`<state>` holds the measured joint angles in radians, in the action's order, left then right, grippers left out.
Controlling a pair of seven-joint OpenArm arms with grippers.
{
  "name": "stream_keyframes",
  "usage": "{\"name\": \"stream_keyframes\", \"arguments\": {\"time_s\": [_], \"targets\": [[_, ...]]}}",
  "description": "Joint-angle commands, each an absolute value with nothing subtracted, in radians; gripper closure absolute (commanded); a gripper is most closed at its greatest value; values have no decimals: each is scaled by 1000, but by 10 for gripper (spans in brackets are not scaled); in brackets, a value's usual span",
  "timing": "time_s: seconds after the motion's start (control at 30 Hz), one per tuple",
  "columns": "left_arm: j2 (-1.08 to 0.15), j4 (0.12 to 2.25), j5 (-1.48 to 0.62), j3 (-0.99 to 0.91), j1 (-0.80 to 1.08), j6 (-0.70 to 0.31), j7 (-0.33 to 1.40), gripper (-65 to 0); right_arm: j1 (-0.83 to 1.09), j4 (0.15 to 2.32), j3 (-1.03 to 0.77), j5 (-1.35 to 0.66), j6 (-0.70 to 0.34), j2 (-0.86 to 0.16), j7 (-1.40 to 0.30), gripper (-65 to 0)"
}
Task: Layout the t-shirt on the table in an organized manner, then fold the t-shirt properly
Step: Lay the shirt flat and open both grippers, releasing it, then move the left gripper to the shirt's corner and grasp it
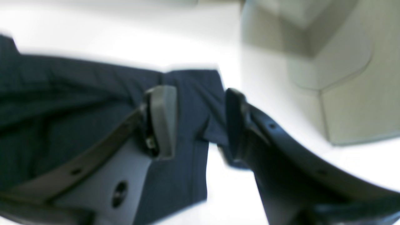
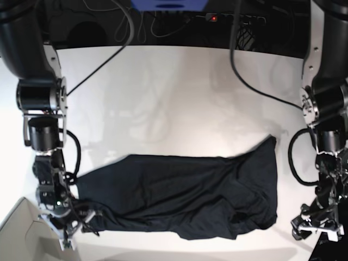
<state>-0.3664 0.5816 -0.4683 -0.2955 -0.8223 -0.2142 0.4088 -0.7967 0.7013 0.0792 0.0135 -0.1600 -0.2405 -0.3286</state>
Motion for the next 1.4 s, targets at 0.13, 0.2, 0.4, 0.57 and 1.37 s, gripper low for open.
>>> {"name": "stream_keyframes", "arguments": {"time_s": [0.13, 0.2, 0.4, 0.57, 1.37], "targets": [[-390, 819, -533, -346, -680, -217, 469, -442, -765, 783, 70, 5, -156, -268, -305, -281], [-387, 952, -575, -407, -568, -216, 515, -442, -680, 894, 53, 5, -156, -283, -305, -281], [-305, 1225, -604, -518, -240, -217, 567, -442, -407, 1294, -16, 5, -156, -260, -309, -294], [-225, 1245, -604, -513, -130, -223, 567, -443, -231, 1500, -73, 5, -156, -213, -372, -327], [-186, 1245, -487, -295, -125, -216, 567, -439, 337, 1956, -162, 2, -156, -96, -371, -325]]}}
